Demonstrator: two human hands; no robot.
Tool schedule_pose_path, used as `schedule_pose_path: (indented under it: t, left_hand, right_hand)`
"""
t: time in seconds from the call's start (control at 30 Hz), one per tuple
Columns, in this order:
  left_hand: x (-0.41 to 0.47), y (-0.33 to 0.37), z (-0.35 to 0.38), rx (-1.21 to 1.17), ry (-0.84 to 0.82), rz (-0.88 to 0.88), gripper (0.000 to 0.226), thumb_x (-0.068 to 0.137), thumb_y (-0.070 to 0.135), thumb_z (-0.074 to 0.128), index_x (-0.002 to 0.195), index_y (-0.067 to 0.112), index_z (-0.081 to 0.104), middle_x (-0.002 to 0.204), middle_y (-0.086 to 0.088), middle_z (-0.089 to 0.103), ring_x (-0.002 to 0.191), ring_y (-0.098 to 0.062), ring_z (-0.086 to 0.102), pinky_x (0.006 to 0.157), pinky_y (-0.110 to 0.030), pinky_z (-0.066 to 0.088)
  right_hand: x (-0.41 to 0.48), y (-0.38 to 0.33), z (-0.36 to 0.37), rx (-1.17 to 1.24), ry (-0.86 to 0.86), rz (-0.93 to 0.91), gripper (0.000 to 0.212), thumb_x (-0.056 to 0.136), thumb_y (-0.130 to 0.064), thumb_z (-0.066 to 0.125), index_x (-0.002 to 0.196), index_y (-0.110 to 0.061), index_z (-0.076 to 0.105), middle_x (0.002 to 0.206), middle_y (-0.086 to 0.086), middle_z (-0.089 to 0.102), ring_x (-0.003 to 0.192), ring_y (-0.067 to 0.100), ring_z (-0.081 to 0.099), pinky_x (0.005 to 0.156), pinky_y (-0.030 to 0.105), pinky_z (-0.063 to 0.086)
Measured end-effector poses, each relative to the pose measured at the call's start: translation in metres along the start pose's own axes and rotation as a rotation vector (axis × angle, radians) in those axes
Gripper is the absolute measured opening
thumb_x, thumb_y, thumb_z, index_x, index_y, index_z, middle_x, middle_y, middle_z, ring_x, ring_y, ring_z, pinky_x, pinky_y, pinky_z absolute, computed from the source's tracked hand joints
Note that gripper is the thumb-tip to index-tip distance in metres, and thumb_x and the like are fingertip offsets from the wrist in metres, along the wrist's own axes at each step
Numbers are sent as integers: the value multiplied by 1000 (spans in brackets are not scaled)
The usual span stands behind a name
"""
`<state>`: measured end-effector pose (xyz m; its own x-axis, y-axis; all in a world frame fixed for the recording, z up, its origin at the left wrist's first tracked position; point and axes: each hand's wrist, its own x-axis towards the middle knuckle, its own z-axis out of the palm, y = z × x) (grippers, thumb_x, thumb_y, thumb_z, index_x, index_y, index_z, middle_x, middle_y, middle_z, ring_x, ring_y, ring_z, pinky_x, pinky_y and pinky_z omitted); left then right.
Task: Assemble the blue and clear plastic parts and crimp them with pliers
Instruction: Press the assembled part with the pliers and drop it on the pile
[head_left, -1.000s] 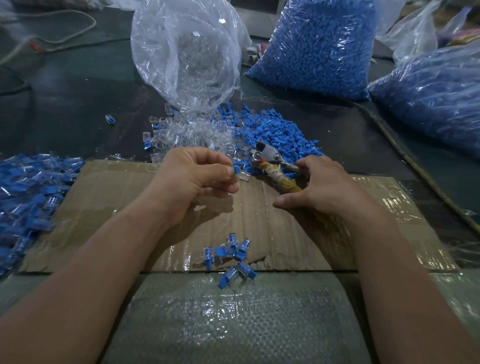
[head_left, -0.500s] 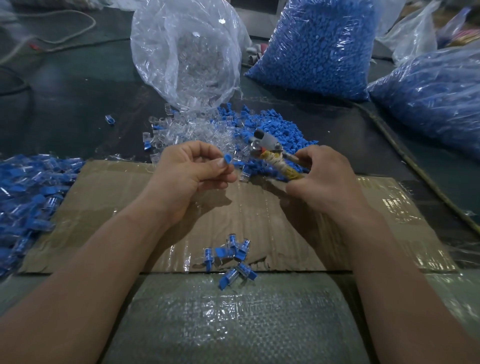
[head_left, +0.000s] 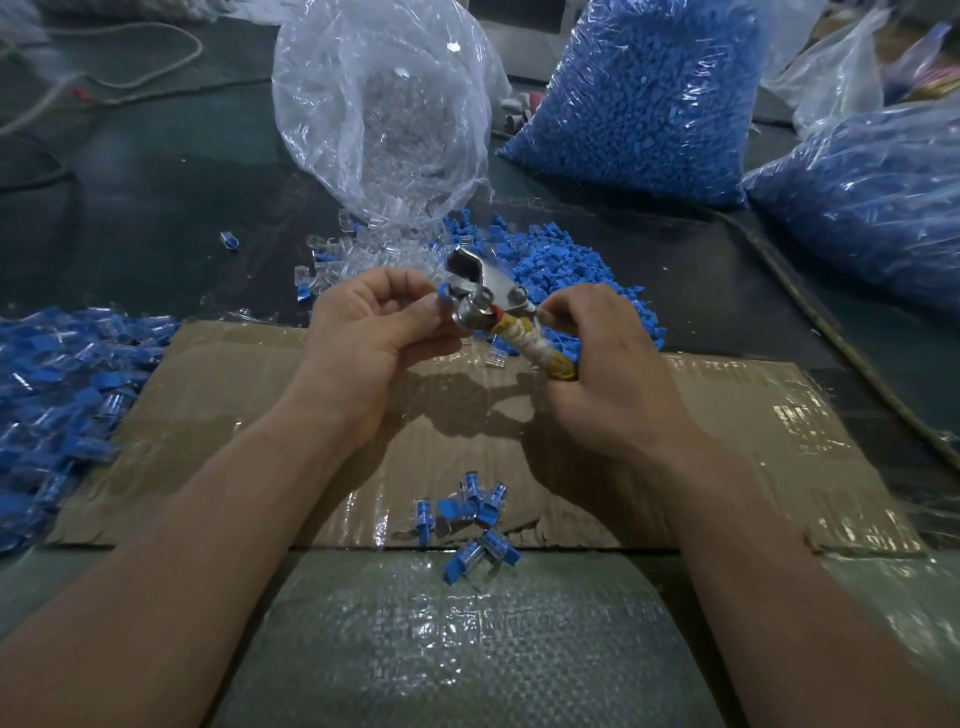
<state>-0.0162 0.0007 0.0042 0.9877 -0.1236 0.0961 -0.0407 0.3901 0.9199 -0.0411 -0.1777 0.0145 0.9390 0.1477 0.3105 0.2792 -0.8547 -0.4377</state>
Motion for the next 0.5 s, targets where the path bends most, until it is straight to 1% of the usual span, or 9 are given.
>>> schedule_pose_path:
  t: [0.1, 0.2, 0.27, 0.33, 0.4, 0.47, 0.5]
  left_hand:
    - [-1, 0, 0, -10, -1, 14, 18, 63, 10, 62, 80, 7, 56, 68, -4, 70, 65, -16, 69, 55, -21, 54]
    - [-1, 0, 0, -9, -11, 34, 16, 64, 9, 63, 79, 8, 57, 69, -4, 70, 67, -17, 69, 56, -20, 54]
    - [-2, 1, 0, 11, -25, 54, 15, 66, 9, 63, 80, 8, 58, 70, -4, 71, 67, -16, 69, 58, -20, 54]
    - [-3, 1, 1, 29, -30, 65, 15, 67, 9, 63, 81, 7, 58, 71, -4, 71, 68, -16, 69, 59, -19, 54]
    - [-2, 0, 1, 35, -26, 68, 14, 68, 9, 63, 80, 8, 58, 70, -4, 71, 68, -16, 69, 59, -20, 54]
    - [-2, 0, 1, 45, -24, 73, 12, 68, 8, 62, 79, 9, 58, 69, -3, 71, 68, -15, 69, 58, -20, 54]
    - [-2, 0, 1, 54, -23, 76, 12, 68, 8, 62, 79, 9, 58, 68, -2, 70, 67, -15, 69, 58, -20, 54]
  right_hand:
    - [0, -1, 0, 16, -32, 4, 34, 74, -7, 62, 101, -19, 44, 98, -4, 39, 94, 12, 39, 78, 24, 31]
    - [-1, 0, 1, 35, -33, 7, 37, 73, -9, 62, 97, -23, 38, 98, -5, 38, 93, 11, 38, 76, 22, 30]
    - [0, 1, 1, 31, -40, 12, 36, 74, -11, 63, 96, -24, 38, 96, -6, 38, 91, 9, 36, 72, 19, 30]
    - [0, 3, 2, 27, -52, 17, 36, 74, -12, 63, 96, -24, 38, 95, -6, 37, 90, 8, 35, 72, 14, 31]
    - [0, 3, 3, 28, -65, 20, 36, 75, -12, 64, 97, -24, 38, 97, -6, 38, 92, 8, 36, 75, 17, 31]
    - [0, 3, 3, 32, -79, 15, 35, 75, -14, 64, 97, -24, 39, 98, -4, 40, 94, 11, 38, 79, 22, 32]
    - [0, 3, 3, 33, -85, 12, 34, 76, -14, 65, 97, -23, 39, 98, -4, 41, 94, 12, 39, 79, 24, 32]
